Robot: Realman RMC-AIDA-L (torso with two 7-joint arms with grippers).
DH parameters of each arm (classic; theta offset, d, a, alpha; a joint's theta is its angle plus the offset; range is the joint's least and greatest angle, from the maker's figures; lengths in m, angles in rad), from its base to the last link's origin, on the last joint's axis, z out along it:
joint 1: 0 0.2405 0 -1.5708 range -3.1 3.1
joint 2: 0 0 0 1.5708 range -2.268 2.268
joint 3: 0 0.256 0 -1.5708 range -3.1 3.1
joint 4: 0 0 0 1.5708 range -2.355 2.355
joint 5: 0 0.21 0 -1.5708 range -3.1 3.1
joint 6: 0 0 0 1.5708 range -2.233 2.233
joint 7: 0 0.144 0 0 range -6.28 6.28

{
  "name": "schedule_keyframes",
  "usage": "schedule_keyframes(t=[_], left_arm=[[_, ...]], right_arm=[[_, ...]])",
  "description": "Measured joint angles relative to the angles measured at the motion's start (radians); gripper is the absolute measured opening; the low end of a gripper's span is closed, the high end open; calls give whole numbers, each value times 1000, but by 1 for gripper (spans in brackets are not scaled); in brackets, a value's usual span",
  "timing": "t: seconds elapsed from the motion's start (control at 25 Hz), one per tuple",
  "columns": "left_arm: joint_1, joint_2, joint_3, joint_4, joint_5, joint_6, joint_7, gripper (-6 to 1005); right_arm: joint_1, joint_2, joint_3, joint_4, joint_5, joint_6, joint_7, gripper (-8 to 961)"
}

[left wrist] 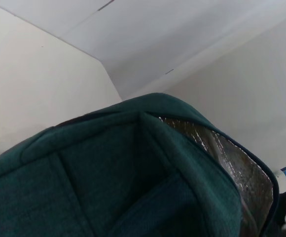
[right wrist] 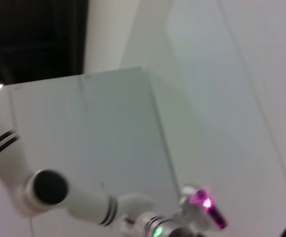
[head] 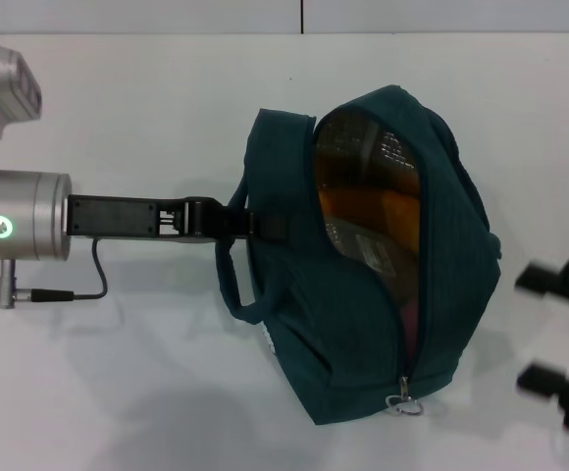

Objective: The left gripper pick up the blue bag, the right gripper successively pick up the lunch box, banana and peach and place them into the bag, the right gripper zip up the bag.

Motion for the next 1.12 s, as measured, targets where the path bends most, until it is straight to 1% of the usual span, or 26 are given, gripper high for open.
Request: schedule_keyframes(t=[0.08,0.24,0.48,0.56,0.6,0.64,0.76,1.12], left_arm=[[0,-1,0,-4,0,0,0,59],[0,-2,0,-10,1,1,0,59],[-7,-2,0,-10,2,1,1,59],[-7,-2,0,-10,2,1,1,59],[-6,-2,0,-9,1,1,1,59],[-4,-2,0,-9,1,1,1,59],[-2,-2,0,-9,0,0,1,59],[0,-2,-3,-9,-4,-1,1,60]], right_arm=[[-2,0,1,47,-38,-8,-64,831],[-18,0,2,148,-103,30,-203,831],[-16,2,-2,224,-172,193,-279,831],[-8,4,-13,237,-191,242,-292,830],[-8,4,-13,237,-191,242,-292,830],[8,6,-46,248,-200,285,-298,830],[30,7,-76,254,-200,316,-296,830],[72,16,-92,259,-192,347,-290,827]])
